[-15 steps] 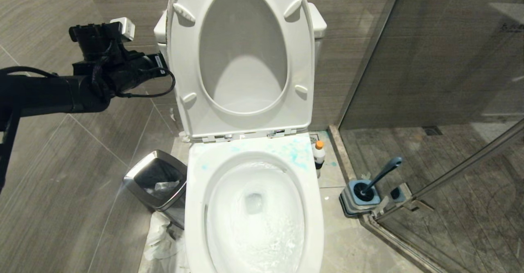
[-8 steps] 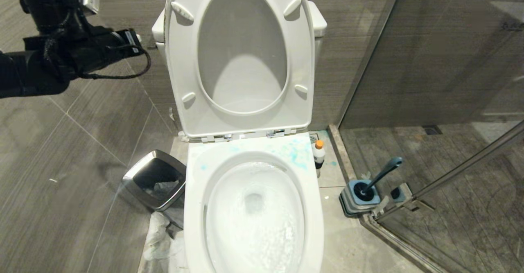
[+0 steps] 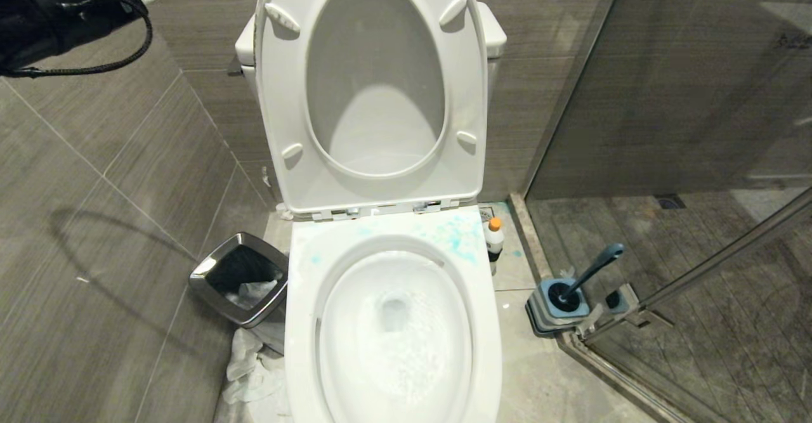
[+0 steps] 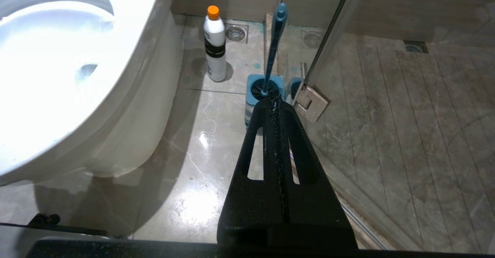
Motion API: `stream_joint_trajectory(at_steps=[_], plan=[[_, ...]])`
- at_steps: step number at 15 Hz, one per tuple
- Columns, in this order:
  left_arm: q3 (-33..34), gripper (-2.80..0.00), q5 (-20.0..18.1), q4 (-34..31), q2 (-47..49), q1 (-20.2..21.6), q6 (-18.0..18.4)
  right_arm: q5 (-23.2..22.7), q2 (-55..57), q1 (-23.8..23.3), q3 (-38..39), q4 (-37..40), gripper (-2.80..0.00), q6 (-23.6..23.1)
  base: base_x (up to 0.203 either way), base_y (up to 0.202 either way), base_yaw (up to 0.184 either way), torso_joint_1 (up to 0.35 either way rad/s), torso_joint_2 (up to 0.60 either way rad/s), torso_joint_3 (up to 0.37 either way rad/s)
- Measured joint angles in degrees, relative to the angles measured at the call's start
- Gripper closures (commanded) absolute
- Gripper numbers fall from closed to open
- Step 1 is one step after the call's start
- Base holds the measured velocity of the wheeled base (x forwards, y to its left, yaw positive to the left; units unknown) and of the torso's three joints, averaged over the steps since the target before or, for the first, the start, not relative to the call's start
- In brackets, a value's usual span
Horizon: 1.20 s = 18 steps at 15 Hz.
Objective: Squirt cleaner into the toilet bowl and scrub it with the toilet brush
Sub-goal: Close the toilet lid
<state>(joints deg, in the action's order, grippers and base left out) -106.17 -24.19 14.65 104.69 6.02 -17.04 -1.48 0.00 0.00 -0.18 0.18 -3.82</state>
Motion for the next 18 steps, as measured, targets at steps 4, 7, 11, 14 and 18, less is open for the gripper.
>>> stream_joint_trajectory(at_steps=[4,7,11,14,18], plan=[[-2.13,0.0,-2.52,0.47,-0.63,-1.6,-2.25,-0.01,0.0,0.0,0.0,-0.02,0.0,-0.01,0.0,0.0,0.0,0.0,0.0,0.0],[-4.53,0.0,-2.38,0.45,0.5,-2.7,-1.98,0.0,0.0,0.0,0.0,0.0,0.0,0.01,0.0,0.0,0.0,0.0,0.0,0.0],[-4.91,0.0,-2.54,-1.49,2.17,-3.56,-0.13,0.0,0.0,0.0,0.0,-0.02,0.0,-0.01,0.0,0.0,0.0,0.0,0.0,0.0],[-5.13,0.0,-2.4,-1.67,3.14,-4.92,0.59,-0.01,0.0,0.0,0.0,0.0,0.0,-0.04,0.0,0.0,0.0,0.0,0.0,0.0],[-5.19,0.0,0.67,3.15,4.55,-7.23,0.21,0.04,0.0,0.0,0.0,0.0,0.0,-0.01,0.0,0.0,0.0,0.0,0.0,0.0]])
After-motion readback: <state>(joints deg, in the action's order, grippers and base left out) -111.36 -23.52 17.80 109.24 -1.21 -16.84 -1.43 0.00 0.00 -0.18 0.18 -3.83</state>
